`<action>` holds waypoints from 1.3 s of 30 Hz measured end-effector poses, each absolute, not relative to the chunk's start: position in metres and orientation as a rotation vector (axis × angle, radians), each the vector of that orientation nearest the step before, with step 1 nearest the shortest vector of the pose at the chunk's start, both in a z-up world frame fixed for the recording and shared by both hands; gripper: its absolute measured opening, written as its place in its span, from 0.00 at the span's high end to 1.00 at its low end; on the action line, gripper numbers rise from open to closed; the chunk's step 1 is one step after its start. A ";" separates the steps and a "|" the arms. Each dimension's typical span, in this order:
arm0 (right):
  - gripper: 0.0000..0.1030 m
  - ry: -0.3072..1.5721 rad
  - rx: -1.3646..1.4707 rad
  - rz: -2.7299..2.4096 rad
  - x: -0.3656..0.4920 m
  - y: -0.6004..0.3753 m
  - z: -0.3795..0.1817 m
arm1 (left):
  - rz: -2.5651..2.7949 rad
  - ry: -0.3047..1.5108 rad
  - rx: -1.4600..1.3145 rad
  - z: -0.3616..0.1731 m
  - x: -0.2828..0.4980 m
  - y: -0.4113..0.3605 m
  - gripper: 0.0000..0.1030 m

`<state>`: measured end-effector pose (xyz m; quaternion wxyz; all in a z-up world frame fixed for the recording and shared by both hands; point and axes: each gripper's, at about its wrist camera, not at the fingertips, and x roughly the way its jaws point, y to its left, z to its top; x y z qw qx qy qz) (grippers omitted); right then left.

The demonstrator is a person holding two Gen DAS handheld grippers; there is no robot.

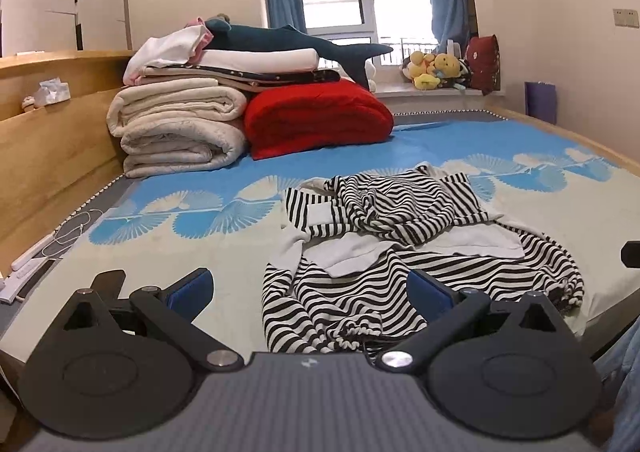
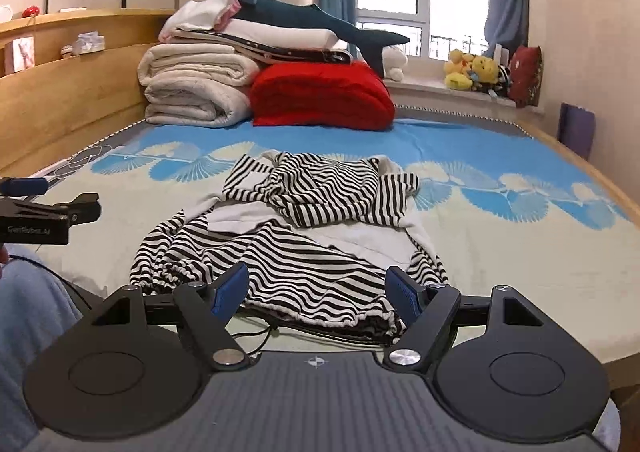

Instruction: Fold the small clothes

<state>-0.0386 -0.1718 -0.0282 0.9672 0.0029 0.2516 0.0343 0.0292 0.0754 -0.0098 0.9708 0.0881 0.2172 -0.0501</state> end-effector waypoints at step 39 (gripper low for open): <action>0.85 0.939 0.457 -0.067 0.136 -0.288 -0.171 | -0.205 0.983 -0.231 -0.116 0.215 0.122 0.91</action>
